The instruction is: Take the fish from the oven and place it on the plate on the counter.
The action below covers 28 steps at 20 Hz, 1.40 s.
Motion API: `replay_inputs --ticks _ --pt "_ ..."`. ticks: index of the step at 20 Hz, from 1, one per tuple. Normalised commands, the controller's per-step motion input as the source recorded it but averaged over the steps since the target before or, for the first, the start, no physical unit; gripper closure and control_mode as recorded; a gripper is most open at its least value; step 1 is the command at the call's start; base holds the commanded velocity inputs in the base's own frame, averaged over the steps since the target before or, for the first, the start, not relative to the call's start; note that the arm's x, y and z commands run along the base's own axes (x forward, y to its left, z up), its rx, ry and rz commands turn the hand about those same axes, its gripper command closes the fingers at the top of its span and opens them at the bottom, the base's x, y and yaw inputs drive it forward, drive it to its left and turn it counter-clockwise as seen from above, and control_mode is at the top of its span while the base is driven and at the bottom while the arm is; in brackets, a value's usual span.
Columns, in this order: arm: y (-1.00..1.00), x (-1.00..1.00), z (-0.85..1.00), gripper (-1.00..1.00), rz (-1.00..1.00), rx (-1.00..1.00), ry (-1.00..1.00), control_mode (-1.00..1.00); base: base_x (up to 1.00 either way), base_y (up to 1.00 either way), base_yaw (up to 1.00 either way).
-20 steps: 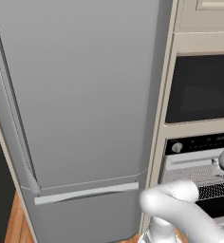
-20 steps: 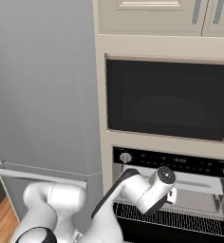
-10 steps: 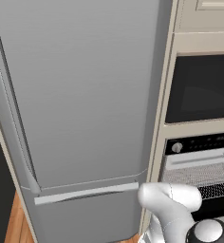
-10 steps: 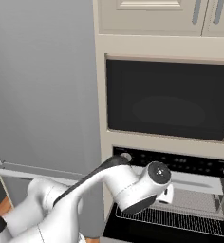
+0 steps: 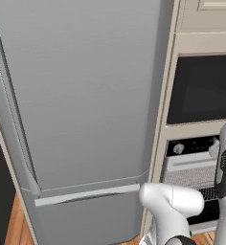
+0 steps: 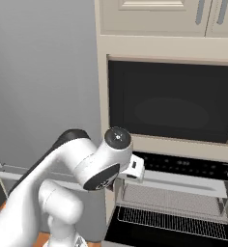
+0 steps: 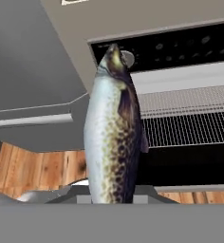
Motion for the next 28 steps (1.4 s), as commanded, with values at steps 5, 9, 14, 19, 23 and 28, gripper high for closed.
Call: replay_inputs --ticks 5,9,14,19,23,28 --pt "1.0 0.1 0.83 1.0 0.0 0.0 0.01 -1.0 0.0 0.0 0.0" --pt "0.99 0.0 0.54 1.0 0.0 0.0 0.0 -1.0 0.0 0.0 0.0" --pt "0.68 -0.11 0.19 1.0 0.0 0.0 0.0 -1.0 0.0 0.0 0.0" --pt "0.07 0.0 0.0 1.0 0.01 0.0 0.0 -1.0 0.0 0.0 0.0" --pt "0.0 0.0 0.0 1.0 0.0 0.0 0.0 -1.0 0.0 0.0 0.0" --pt "0.01 0.0 -0.01 1.0 0.0 0.0 0.0 -1.0 0.0 0.0 0.0"
